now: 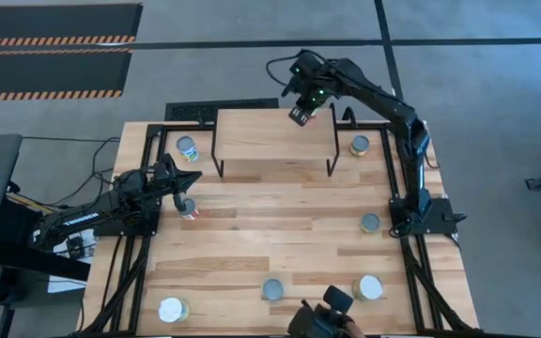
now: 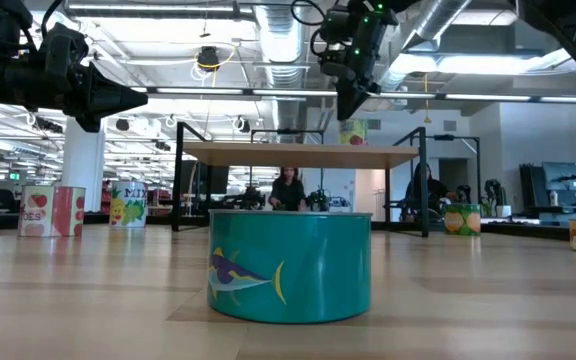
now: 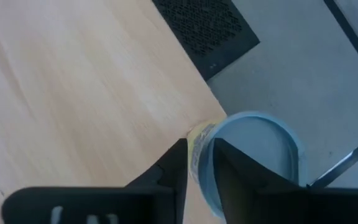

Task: Pick and place cans onto a shelf
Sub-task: Put the green can on the shelf, then put the canned oranges on the shelf

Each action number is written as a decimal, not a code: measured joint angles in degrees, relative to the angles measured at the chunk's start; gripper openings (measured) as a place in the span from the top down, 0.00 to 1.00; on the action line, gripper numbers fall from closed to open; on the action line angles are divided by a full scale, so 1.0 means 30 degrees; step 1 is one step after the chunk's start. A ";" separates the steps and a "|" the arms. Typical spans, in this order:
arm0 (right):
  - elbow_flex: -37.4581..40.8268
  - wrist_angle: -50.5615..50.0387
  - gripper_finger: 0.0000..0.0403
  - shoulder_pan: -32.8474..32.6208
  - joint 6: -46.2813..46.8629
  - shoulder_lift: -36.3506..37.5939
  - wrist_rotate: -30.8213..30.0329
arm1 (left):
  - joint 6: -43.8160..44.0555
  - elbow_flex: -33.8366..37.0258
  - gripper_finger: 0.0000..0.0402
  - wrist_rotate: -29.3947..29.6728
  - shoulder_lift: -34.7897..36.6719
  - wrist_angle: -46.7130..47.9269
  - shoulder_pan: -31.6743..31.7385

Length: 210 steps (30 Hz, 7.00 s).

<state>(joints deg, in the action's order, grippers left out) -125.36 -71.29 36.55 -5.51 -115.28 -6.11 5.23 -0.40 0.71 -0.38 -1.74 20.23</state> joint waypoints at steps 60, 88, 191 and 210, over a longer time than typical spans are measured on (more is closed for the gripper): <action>3.7284 3.2746 0.99 -0.7930 -0.1993 2.4995 0.3263 | -0.0007 0.0007 1.00 -0.0010 0.0007 0.0007 0.0000; 4.1149 2.8475 0.98 -0.4607 -0.1697 3.6711 0.6121 | -0.0058 0.0002 1.00 0.0692 -0.0125 -0.0385 -0.0007; 2.1966 0.5674 0.68 -2.6990 2.0303 1.1189 0.3680 | -0.1042 0.0000 1.00 -0.1479 -0.3585 -0.0254 -0.0788; 2.1966 0.6136 0.71 -2.6782 1.8870 1.1138 0.4115 | -0.0984 0.0000 1.00 -0.1464 -0.3585 -0.0248 -0.0787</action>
<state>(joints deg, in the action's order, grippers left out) -59.46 -52.88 -43.80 51.10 -81.87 6.24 2.28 -0.40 -3.68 -11.14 -2.48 17.87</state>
